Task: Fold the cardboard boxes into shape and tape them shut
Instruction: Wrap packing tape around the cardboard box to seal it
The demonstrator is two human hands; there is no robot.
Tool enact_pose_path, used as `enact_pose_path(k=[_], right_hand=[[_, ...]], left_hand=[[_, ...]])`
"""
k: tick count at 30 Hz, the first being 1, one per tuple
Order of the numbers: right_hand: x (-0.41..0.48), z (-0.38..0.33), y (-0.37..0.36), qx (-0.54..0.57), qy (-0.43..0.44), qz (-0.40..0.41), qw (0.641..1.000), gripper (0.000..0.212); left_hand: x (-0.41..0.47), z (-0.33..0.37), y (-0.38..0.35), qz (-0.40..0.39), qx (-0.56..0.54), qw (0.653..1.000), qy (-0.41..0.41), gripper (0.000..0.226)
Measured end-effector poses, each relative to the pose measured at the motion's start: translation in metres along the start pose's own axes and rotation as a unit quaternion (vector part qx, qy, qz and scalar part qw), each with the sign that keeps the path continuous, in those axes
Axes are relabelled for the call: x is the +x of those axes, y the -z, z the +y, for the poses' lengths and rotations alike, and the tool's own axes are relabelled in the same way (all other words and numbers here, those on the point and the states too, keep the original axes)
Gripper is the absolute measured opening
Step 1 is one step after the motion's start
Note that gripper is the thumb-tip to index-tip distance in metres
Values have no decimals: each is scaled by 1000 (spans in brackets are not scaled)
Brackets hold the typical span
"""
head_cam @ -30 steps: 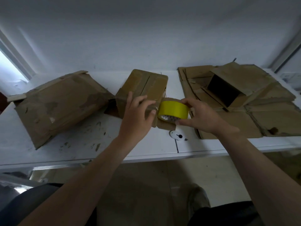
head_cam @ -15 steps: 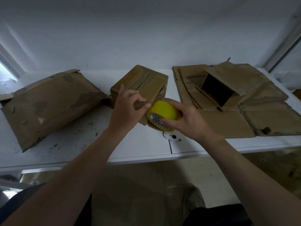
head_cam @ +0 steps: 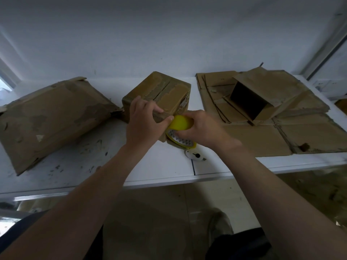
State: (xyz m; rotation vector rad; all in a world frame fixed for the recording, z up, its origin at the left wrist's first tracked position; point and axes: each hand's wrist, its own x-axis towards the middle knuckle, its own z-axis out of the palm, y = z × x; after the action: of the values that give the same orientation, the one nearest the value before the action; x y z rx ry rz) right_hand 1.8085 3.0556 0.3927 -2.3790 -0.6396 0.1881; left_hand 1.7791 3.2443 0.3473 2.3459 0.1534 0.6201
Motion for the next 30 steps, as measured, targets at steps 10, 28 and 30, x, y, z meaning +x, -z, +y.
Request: enact_pose_path(k=[10,28,30], right_hand=[[5,6,-6,10,15,-18,1000,48],[-7,-20,-34,-50,87,9,995,59],[-10,-21,-36,-50,96,3,994,48]], left_hand=[[-2,-15,-3,30,46,994,-97,41],[17,-51,49,-82,5,995,-54,33],[19,-49,47,-80,-9,996,-46,30]])
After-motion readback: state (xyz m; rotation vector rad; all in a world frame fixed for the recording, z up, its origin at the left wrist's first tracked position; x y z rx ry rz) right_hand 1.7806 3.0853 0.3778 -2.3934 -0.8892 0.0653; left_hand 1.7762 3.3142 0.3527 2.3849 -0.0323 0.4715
